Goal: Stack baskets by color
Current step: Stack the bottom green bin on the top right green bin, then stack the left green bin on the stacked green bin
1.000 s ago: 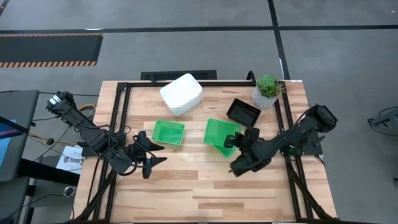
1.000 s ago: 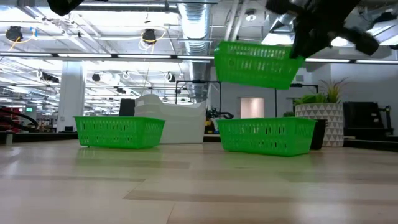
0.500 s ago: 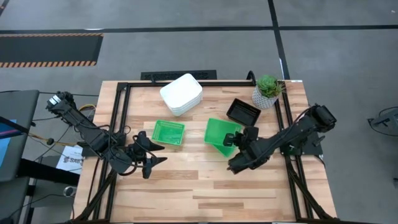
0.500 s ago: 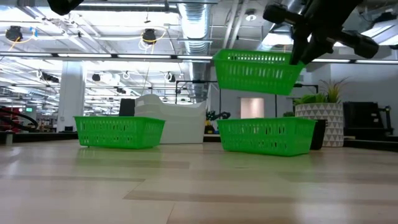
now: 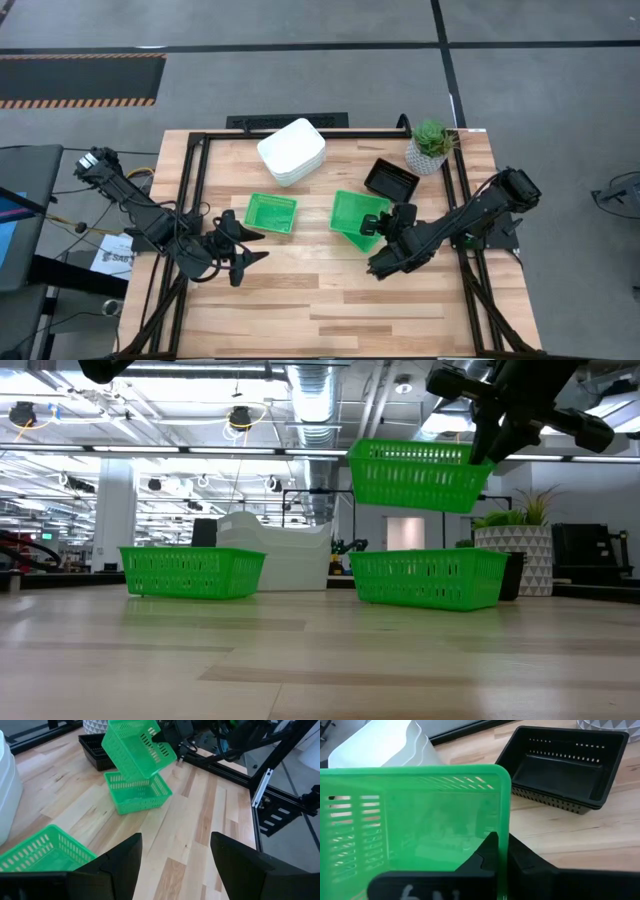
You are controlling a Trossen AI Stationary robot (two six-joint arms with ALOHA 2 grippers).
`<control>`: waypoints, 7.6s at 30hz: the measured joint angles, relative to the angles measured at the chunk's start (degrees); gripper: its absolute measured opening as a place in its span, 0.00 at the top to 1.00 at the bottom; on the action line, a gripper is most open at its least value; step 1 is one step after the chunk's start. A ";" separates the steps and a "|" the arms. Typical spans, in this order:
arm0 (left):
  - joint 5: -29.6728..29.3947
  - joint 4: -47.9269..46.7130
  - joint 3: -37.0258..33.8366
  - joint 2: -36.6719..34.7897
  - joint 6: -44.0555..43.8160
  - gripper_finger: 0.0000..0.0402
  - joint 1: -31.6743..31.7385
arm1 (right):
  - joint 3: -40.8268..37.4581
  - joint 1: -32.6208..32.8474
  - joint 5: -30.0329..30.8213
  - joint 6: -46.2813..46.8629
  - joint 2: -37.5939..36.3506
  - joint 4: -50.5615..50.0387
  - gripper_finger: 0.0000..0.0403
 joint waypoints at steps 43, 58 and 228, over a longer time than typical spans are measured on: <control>-1.18 0.06 0.00 0.00 -4.87 0.44 0.33 | -8.52 -3.52 -4.17 5.65 0.01 16.14 0.89; -1.16 0.04 0.00 0.00 -4.90 0.44 0.33 | -8.52 -3.37 -11.71 4.61 0.02 9.98 0.82; 18.08 -15.97 -11.17 -23.58 -7.19 0.44 24.74 | 37.00 -12.45 -27.45 -135.58 22.05 25.82 0.99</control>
